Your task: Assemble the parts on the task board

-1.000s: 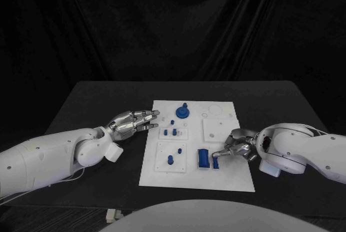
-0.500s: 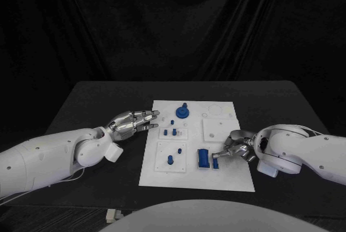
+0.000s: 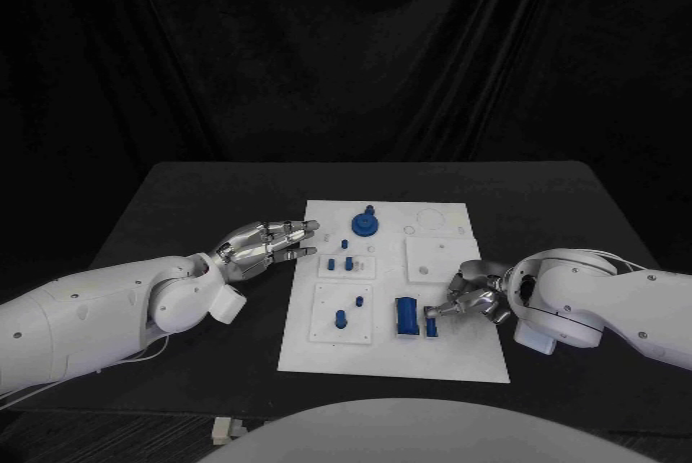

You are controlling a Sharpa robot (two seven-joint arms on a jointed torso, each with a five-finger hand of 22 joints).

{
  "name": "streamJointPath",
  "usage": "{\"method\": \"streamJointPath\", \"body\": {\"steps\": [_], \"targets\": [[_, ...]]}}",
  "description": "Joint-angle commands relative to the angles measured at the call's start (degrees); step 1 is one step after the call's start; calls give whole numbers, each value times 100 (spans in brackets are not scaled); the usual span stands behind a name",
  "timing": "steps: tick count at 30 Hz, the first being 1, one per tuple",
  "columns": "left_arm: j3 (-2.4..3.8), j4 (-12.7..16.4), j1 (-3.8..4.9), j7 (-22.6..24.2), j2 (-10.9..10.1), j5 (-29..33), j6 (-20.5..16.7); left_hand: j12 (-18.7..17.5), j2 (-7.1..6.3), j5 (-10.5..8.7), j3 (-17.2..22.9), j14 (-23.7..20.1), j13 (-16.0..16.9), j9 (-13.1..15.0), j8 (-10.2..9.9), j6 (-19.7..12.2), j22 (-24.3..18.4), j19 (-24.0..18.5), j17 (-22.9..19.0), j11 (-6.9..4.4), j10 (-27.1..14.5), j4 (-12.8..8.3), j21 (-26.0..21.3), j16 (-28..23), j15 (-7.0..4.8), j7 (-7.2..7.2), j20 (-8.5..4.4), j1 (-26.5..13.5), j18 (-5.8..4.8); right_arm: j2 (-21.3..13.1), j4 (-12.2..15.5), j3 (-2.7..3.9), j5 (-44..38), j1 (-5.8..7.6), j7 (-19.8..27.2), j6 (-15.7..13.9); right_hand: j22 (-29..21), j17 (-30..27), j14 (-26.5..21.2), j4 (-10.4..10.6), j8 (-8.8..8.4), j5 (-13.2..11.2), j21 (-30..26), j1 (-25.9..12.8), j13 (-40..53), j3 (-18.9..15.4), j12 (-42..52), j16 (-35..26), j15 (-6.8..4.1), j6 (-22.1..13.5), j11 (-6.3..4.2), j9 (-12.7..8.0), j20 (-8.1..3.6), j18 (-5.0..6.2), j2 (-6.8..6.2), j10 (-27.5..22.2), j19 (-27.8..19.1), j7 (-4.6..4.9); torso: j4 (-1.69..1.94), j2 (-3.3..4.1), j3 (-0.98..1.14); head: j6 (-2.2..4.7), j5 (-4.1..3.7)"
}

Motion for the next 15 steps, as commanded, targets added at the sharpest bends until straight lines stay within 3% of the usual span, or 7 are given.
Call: {"method": "streamJointPath", "body": {"steps": [1,8,11,15], "targets": [[5,10,-10,51,7,20,86,39,20,31,35,6,9,0,19,-21,-5,35,9,37,-4,-10,36,33,42,33,11,-7,67,-7,14,-10,-87,-33,-214,123,1076,373,406,-53,-67,7,-7,725,1510,-1,15,-21,-33,-45,-31,537,-24,55,673,607,89,-5,-1,2,0,1,-1],[5,13,-10,51,2,20,88,39,20,31,35,6,9,0,19,-21,-5,35,9,37,-4,-10,36,33,42,33,11,-7,67,8,18,-10,-158,-46,-282,169,1077,374,406,-96,-171,-21,-6,757,1510,9,15,-22,-30,-122,-26,502,-22,54,656,607,90,0,2,1,0,1,7],[5,14,-10,51,0,20,88,39,20,31,35,6,9,0,19,-21,-5,35,9,37,-4,-10,36,33,42,33,11,-7,67,16,29,-10,-206,-52,-316,215,1076,360,403,-177,-320,-105,-9,795,1510,-13,15,-30,-23,-205,-15,443,-16,54,565,607,89,12,0,0,0,1,6],[5,14,-10,50,-1,20,89,39,19,36,46,12,8,-1,20,-23,-5,39,11,38,-4,-20,38,39,50,35,14,-5,67,16,50,-10,-228,-57,-319,226,1073,350,401,-218,-350,-175,-20,778,1510,-73,15,-36,-14,-191,-5,428,-8,56,457,607,85,25,1,-1,0,1,9]]}}
